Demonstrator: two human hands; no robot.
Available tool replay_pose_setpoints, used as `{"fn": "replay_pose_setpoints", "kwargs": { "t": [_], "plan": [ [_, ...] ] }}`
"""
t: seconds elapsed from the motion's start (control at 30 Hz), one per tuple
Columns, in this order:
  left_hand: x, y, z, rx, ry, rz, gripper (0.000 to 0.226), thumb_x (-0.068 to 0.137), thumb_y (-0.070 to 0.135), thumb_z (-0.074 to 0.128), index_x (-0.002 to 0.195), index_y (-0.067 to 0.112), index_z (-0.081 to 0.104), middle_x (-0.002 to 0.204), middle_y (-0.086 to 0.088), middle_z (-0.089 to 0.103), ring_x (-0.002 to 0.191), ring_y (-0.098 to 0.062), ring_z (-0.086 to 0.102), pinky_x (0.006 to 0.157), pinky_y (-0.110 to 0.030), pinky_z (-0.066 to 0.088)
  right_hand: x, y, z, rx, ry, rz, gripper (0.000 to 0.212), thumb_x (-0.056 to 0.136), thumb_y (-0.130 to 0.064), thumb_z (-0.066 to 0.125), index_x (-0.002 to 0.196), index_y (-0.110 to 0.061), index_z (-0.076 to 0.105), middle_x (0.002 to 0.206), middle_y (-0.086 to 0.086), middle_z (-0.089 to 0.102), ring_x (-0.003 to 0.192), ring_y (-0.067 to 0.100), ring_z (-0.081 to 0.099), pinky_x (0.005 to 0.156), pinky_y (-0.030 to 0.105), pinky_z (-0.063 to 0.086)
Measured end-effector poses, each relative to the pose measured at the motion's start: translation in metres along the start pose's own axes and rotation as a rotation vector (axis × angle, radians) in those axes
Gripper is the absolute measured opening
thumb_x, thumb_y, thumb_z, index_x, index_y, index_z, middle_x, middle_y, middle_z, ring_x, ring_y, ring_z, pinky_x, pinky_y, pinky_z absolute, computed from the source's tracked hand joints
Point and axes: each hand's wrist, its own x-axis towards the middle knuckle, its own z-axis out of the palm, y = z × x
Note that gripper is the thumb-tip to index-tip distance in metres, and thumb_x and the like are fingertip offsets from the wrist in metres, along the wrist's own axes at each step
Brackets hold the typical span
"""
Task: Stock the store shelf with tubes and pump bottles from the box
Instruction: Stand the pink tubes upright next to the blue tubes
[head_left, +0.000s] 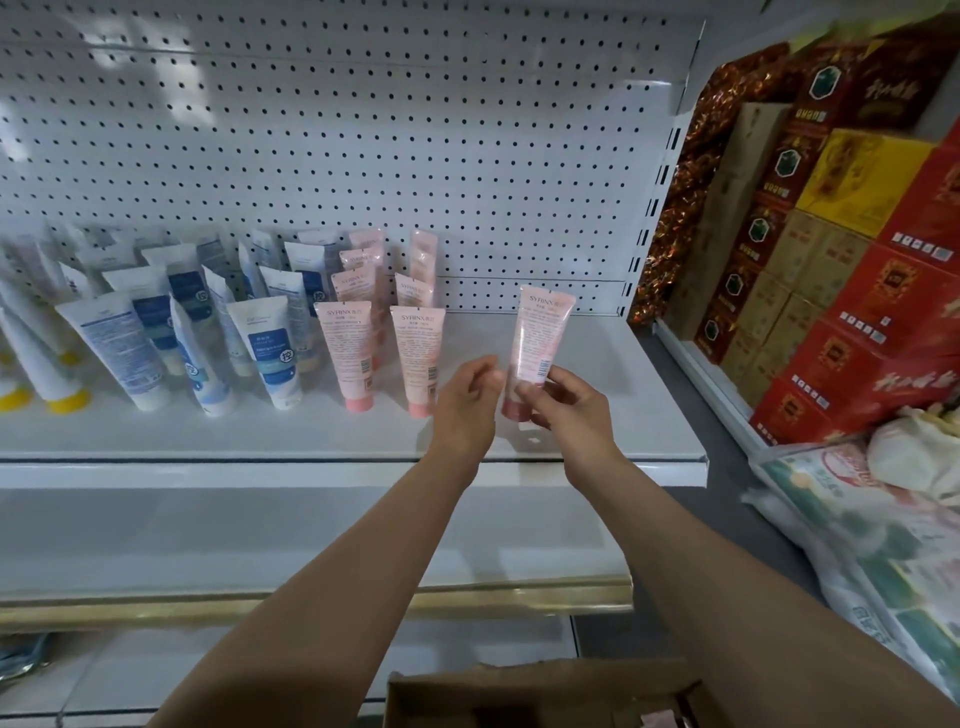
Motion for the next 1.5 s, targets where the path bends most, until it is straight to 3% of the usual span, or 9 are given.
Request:
{"fn": "replay_pose_setpoints", "kwargs": {
  "t": [0.13,0.37,0.57,0.77,0.97,1.13,1.3,1.5],
  "plan": [
    [0.014,-0.008,0.010,-0.027,-0.008,-0.047,0.028,0.100,0.027,0.052,0.127,0.023,0.058,0.122,0.005,0.062,0.110,-0.010,0.059,0.101,-0.034,0.048,0.015,-0.001,-0.006,0.008,0.022,0.008,0.026,0.089,-0.012,0.073,0.112,-0.025,0.071,0.095,-0.011,0.075,0.081,0.008,0.073,0.069,0.021,0.059],
    [0.024,-0.012,0.027,-0.039,-0.060,-0.059,0.031,0.100,0.031,0.051,0.128,0.021,0.059,0.121,0.001,0.065,0.109,-0.014,0.062,0.100,-0.038,0.050,0.025,0.007,-0.016,-0.003,0.054,0.020,0.032,0.088,-0.014,0.074,0.120,-0.019,0.071,0.101,-0.005,0.076,0.090,0.018,0.074,0.084,0.032,0.060],
    [0.021,-0.004,0.043,-0.142,-0.128,-0.058,0.025,0.100,0.029,0.053,0.118,0.018,0.067,0.104,0.002,0.074,0.097,-0.017,0.071,0.088,-0.035,0.058,0.024,0.005,-0.029,0.005,0.059,0.011,0.035,0.090,-0.015,0.073,0.124,-0.019,0.070,0.103,-0.007,0.076,0.093,0.019,0.073,0.088,0.038,0.060],
    [0.016,-0.003,0.048,-0.191,-0.151,-0.043,0.027,0.101,0.030,0.052,0.118,0.019,0.069,0.106,0.000,0.074,0.096,-0.018,0.071,0.082,-0.031,0.059,0.020,0.004,-0.035,0.013,0.063,0.015,0.037,0.090,-0.019,0.073,0.127,-0.023,0.069,0.102,-0.013,0.076,0.093,0.015,0.073,0.087,0.036,0.061],
    [0.023,-0.020,0.038,-0.166,-0.045,-0.121,0.025,0.100,0.037,0.051,0.118,0.023,0.061,0.107,0.003,0.068,0.107,-0.018,0.065,0.093,-0.038,0.053,0.031,0.002,-0.031,0.021,0.056,0.021,0.036,0.090,-0.012,0.072,0.125,-0.018,0.069,0.096,-0.013,0.076,0.086,0.014,0.074,0.082,0.031,0.061],
    [0.037,-0.035,0.027,-0.118,-0.008,-0.125,0.031,0.100,0.042,0.048,0.124,0.024,0.054,0.104,0.011,0.064,0.101,-0.014,0.064,0.098,-0.042,0.051,0.054,0.002,-0.016,0.058,0.064,0.036,0.038,0.087,-0.006,0.073,0.125,-0.014,0.069,0.102,-0.005,0.076,0.085,0.014,0.074,0.081,0.028,0.060],
    [0.057,-0.029,0.027,-0.089,0.006,-0.104,0.041,0.098,0.046,0.048,0.134,0.027,0.051,0.127,0.007,0.059,0.116,-0.016,0.058,0.102,-0.043,0.048,0.073,0.009,-0.004,0.089,0.055,0.039,0.038,0.085,-0.006,0.076,0.122,-0.016,0.071,0.103,-0.002,0.077,0.089,0.019,0.075,0.089,0.038,0.058],
    [0.081,-0.014,0.039,-0.211,-0.074,-0.027,0.026,0.099,0.026,0.056,0.122,0.016,0.065,0.108,0.002,0.072,0.100,-0.013,0.068,0.091,-0.034,0.056,0.094,0.014,-0.008,0.101,0.021,0.035,0.039,0.087,-0.015,0.076,0.125,-0.015,0.069,0.111,0.002,0.075,0.099,0.024,0.073,0.094,0.043,0.057]
  ]
}}
